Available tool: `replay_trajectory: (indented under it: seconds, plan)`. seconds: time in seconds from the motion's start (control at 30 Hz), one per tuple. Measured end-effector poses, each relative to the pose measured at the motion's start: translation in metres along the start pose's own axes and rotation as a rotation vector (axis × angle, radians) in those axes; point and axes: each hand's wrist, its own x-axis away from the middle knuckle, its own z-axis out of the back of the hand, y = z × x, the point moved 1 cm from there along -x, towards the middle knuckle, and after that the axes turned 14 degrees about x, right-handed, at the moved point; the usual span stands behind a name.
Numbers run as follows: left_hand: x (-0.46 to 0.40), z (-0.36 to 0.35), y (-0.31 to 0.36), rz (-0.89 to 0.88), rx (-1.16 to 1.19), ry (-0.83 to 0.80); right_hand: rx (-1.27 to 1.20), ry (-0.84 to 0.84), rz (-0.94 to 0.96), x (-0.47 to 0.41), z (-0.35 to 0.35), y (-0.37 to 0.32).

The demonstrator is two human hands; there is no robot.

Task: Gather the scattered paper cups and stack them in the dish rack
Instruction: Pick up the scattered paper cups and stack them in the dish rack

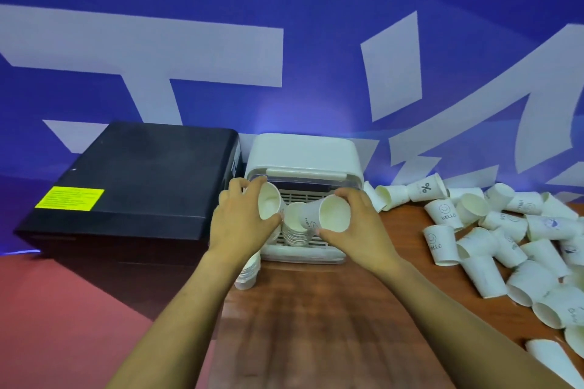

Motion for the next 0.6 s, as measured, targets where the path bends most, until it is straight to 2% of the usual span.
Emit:
replay_trajectory:
  seconds: [0.17, 0.3, 0.6]
  plan:
    - [-0.015, -0.012, -0.009, 0.022, -0.042, -0.034, 0.028, 0.03, 0.052, -0.016, -0.021, -0.009]
    - [-0.023, -0.019, -0.017, 0.025, -0.117, -0.091, 0.048, -0.026, 0.063, -0.023, -0.038, -0.012]
    - [-0.035, -0.041, -0.035, 0.063, -0.106, -0.222, 0.092, -0.131, 0.024, -0.036, -0.063, -0.004]
